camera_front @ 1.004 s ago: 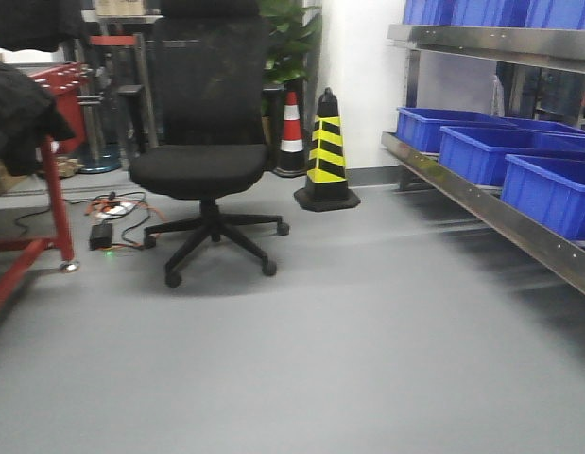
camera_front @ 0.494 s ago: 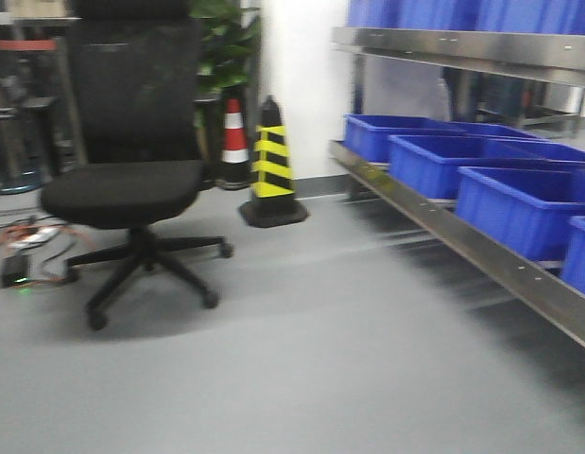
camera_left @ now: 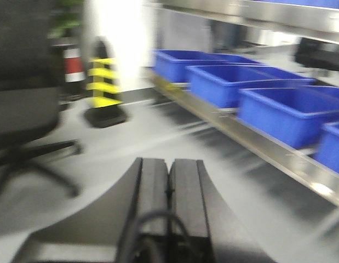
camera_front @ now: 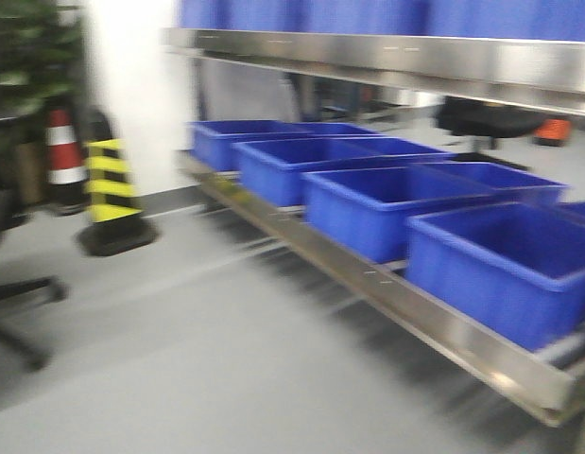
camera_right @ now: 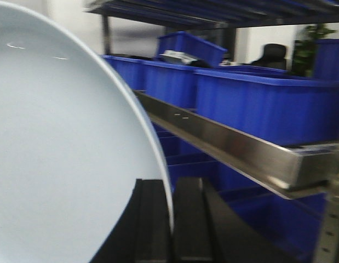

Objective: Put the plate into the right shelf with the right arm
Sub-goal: 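Turn and drive the base up to the steel shelf of blue bins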

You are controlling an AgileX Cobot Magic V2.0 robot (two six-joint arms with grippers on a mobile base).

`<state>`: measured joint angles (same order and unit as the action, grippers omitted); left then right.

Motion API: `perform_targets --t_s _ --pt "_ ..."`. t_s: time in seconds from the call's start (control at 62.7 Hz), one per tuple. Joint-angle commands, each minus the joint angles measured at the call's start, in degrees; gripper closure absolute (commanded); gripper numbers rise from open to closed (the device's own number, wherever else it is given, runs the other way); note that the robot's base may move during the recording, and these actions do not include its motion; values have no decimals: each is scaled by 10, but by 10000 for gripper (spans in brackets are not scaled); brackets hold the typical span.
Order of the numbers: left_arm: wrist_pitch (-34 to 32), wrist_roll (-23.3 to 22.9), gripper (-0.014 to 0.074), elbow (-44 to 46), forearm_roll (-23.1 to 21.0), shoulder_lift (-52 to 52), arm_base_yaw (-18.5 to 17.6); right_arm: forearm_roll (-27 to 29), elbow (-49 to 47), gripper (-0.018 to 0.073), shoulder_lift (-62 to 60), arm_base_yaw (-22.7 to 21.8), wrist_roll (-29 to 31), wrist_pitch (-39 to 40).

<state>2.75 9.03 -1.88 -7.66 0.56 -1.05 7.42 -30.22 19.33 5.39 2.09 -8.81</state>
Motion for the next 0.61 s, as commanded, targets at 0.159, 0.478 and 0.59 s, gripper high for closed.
perform_targets --t_s 0.159,0.478,0.59 --pt "-52 -4 725 -6 -5 6 -1 -2 -16 505 7 -4 4 54" --pt "-52 -4 725 -6 -5 6 -1 -2 -16 505 7 -4 4 54" --pt "-52 -4 725 -6 -5 6 -1 -2 -16 505 7 -4 4 54"
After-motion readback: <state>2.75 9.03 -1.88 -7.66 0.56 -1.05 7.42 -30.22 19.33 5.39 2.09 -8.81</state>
